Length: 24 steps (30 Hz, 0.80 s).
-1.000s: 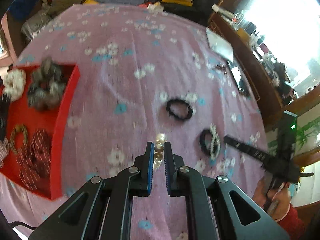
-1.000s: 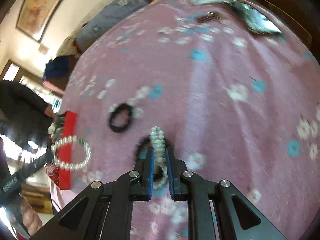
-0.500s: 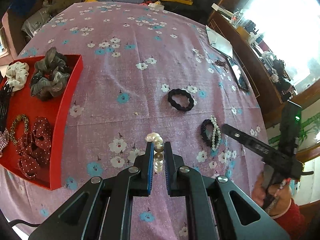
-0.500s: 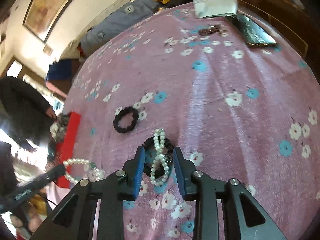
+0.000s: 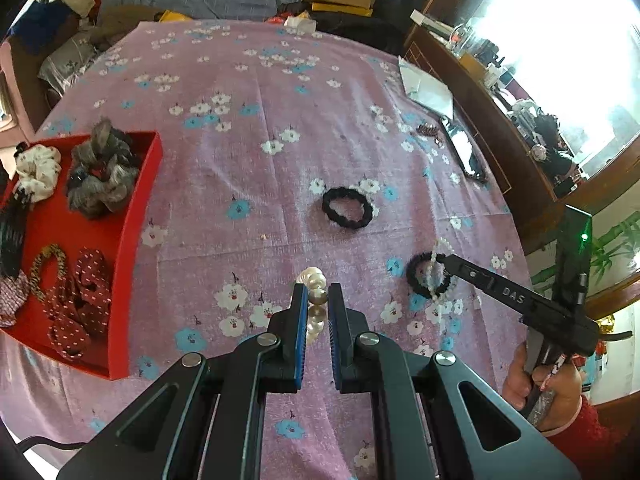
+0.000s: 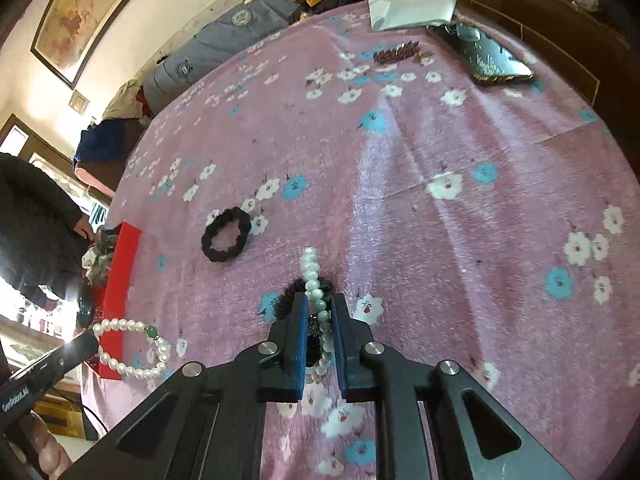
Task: Organize jewelry
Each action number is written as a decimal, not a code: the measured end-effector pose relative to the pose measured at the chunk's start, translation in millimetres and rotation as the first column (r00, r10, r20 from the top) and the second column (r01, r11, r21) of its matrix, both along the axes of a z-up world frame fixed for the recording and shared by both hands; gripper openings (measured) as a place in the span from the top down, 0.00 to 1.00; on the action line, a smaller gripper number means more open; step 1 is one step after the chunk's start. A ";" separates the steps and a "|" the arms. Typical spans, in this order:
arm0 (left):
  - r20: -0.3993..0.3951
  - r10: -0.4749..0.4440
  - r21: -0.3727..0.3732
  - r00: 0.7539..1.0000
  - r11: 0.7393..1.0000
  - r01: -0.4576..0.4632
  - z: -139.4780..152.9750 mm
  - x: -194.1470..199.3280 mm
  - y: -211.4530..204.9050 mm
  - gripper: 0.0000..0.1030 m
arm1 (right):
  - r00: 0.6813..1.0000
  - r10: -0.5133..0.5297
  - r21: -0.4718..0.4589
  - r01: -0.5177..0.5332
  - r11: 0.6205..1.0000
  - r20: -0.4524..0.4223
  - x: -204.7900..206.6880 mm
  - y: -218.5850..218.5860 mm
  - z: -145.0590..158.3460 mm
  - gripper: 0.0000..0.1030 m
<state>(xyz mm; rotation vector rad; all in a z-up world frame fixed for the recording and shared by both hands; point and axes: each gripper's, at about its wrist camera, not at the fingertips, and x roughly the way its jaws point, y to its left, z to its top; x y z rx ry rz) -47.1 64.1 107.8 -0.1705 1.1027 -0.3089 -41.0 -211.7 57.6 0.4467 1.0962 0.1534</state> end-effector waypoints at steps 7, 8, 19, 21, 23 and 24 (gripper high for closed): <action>0.047 0.005 0.037 0.999 0.999 -0.007 28.5 -13.1 9.0 0.91 | 0.999 -0.018 0.091 0.013 0.996 0.051 -9.6 -6.6 28.6 0.88; 0.055 0.008 0.042 0.998 0.999 -0.010 32.4 -14.8 11.2 0.91 | 0.998 -0.018 0.091 0.013 0.996 0.060 -10.1 -4.8 32.9 0.88; 0.101 0.084 0.056 0.991 0.994 -0.090 55.5 -26.5 62.5 0.91 | 0.996 -0.002 0.230 -0.018 0.973 0.085 -8.2 16.1 47.0 0.88; 0.108 0.089 0.050 0.990 0.994 -0.095 55.9 -25.9 68.7 0.91 | 0.997 -0.012 0.283 -0.009 0.959 0.073 -8.5 16.2 43.4 0.88; 0.102 0.086 0.048 0.991 0.995 -0.091 52.9 -24.4 70.8 0.91 | 0.998 -0.028 0.314 0.010 0.949 0.051 -10.0 14.0 33.7 0.88; 0.093 0.082 0.046 0.992 0.995 -0.087 50.1 -22.7 71.2 0.91 | 0.999 -0.037 0.311 0.024 0.950 0.034 -11.4 12.5 27.7 0.88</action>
